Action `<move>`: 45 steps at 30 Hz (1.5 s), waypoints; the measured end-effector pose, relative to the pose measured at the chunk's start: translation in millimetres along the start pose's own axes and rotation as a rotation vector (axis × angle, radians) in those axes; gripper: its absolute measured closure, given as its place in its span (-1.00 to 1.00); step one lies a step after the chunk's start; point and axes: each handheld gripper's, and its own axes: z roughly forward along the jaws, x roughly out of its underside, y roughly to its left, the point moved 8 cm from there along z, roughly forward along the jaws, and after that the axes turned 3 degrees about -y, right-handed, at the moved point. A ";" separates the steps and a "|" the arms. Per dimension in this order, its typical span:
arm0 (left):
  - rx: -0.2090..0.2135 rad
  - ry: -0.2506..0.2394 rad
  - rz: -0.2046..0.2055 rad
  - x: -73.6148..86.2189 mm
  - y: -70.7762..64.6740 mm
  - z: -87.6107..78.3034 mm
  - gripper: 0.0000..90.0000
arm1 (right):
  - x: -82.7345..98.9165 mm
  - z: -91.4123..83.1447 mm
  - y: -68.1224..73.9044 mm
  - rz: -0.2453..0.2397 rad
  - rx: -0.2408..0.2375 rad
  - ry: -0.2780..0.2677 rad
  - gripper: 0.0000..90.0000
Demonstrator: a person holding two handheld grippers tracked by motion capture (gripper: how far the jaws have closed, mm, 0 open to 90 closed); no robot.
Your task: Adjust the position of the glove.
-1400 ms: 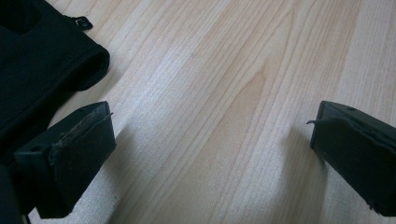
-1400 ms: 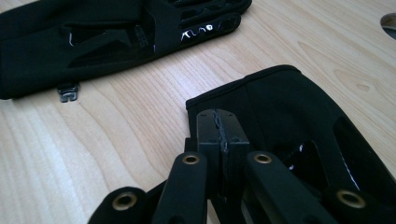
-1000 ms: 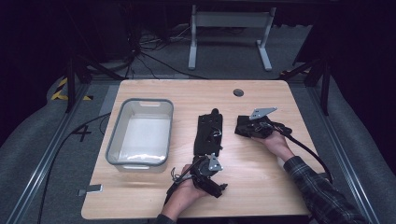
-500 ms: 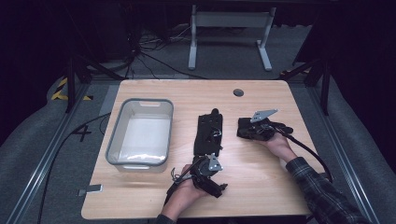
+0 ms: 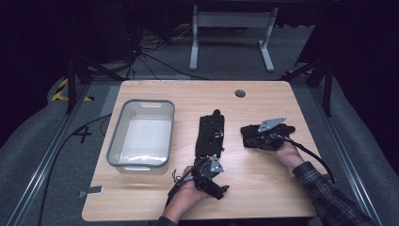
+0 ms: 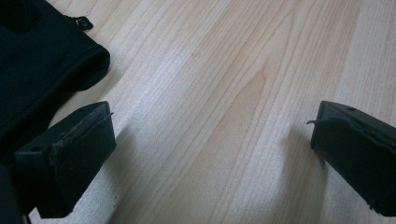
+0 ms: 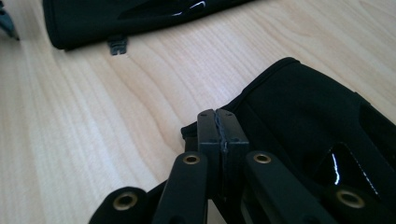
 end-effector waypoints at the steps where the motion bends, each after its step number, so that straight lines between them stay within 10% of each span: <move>1: 0.000 0.000 0.000 0.0 0.0 0.0 -1.00 | 1.3 -1.4 1.6 0.001 -0.003 0.000 1.00; 35: -0.002 -0.001 -0.003 0.1 -0.2 0.0 -1.00 | 73.9 -76.9 64.5 0.014 -0.097 0.026 1.00; 45: -0.001 0.000 -0.001 0.1 -0.1 -0.1 -1.00 | 46.2 -95.7 24.6 0.048 0.007 -0.089 1.00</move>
